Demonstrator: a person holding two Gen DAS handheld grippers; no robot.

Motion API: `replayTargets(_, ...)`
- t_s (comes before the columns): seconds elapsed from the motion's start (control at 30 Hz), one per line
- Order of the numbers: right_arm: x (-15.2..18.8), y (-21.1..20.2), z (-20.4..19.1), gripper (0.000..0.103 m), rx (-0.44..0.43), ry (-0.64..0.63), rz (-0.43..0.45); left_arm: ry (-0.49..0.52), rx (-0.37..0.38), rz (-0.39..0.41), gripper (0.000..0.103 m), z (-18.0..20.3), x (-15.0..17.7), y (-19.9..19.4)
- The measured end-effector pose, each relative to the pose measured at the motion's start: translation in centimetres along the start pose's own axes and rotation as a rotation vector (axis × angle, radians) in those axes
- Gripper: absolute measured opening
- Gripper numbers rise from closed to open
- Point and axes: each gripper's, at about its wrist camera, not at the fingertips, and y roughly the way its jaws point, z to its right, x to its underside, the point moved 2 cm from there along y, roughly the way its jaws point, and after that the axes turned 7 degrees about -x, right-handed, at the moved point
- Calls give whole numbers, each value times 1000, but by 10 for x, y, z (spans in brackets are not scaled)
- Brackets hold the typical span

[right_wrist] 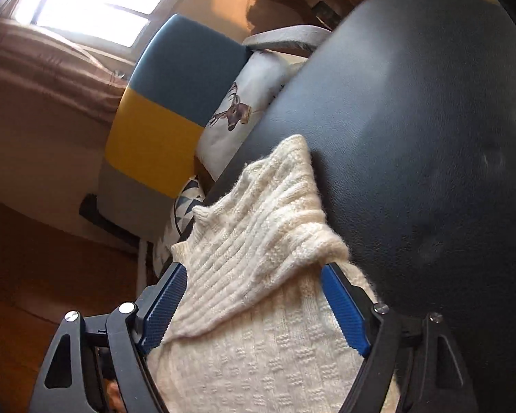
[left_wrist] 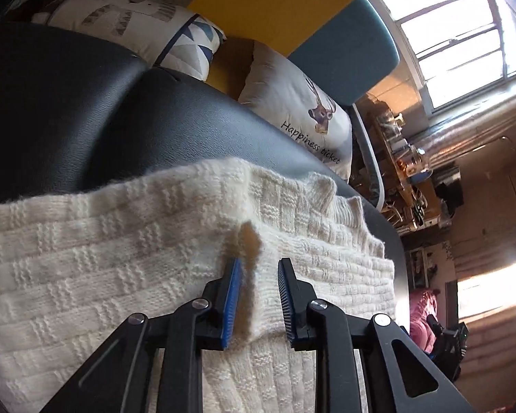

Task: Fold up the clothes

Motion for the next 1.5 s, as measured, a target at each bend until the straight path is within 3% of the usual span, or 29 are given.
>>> replayTargets(0.1, -8, 13, -24, 82, 72, -152, -29, -26, 18, -11, 28, -5, -4, -4)
replayTargets(0.2, -18, 39, -37, 82, 152, -263, -78, 20, -5, -28, 41, 10, 0, 4)
replayTargets(0.27, -25, 55, -36, 82, 193, -284, -107, 71, -85, -21, 37, 22, 6, 11)
replayTargets(0.3, -27, 61, -34, 82, 218, -288, -117, 101, -113, -11, 14, 27, 9, 12)
replayTargets(0.33, -29, 66, -31, 82, 249, -292, -125, 114, -115, -14, 8, 32, 14, 12)
replayTargets(0.43, -31, 75, -20, 82, 275, -299, -158, 117, -145, 6, 8, 33, 25, 1)
replayTargets(0.53, -25, 89, 2, 82, 355, -295, -229, 86, -194, -12, 9, 17, 25, 9)
replayTargets(0.7, -19, 84, 9, 83, 325, -336, -258, 66, -216, -1, 13, 16, 19, 5)
replayTargets(0.8, -33, 66, 2, 83, 251, -310, -193, 85, -276, 95, 13, 27, 18, -16)
replayTargets(0.9, -53, 60, -7, 83, 195, -311, -136, 117, -221, 181, 15, 45, 18, -35)
replayTargets(0.93, -58, 62, -12, 83, 193, -334, -131, 144, -197, 176, 17, 52, 18, -34)
replayTargets(1.07, -69, 94, -18, 83, 231, -405, -198, 217, -248, 114, 17, 63, 22, -5)
replayTargets(1.17, -66, 123, 2, 81, 379, -431, -308, 238, -316, 52, 17, 55, 27, 23)
replayTargets(1.23, -61, 130, 14, 81, 451, -477, -342, 262, -315, 66, 17, 49, 33, 30)
replayTargets(1.37, -56, 117, 6, 80, 420, -549, -317, 258, -316, 77, 17, 50, 32, 24)
replayTargets(1.5, -40, 87, -19, 80, 302, -634, -264, 319, -290, 163, 17, 69, 42, 1)
